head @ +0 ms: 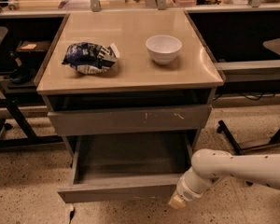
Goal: Close middle drawer
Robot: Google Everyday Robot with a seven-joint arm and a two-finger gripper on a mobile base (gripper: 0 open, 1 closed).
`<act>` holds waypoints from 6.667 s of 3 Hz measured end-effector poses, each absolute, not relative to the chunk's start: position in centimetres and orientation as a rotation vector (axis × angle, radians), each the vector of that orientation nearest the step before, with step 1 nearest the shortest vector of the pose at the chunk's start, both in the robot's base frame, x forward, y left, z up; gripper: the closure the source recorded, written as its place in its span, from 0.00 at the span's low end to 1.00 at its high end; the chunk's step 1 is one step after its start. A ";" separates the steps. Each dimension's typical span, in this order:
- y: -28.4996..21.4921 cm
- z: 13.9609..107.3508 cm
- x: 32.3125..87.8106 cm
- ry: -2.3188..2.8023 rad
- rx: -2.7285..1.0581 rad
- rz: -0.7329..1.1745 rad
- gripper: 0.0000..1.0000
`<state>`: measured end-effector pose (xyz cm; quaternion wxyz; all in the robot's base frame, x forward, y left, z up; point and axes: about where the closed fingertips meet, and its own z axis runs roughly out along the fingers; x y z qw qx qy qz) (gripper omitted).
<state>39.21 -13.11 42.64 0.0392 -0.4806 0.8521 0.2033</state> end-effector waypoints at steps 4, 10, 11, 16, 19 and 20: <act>-12.3 42.7 42.4 2.578 -1.496 0.549 0.59; -12.3 42.6 42.4 2.578 -1.496 0.549 0.42; -12.1 42.9 43.7 2.565 -1.503 0.527 0.65; -9.7 44.3 51.3 2.491 -1.587 0.332 0.59; -9.7 44.3 51.3 2.491 -1.587 0.332 0.00; -9.7 44.3 51.3 2.491 -1.587 0.332 0.00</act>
Offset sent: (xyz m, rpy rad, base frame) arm 0.0512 0.0117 0.0010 -0.0372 -0.0846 0.0229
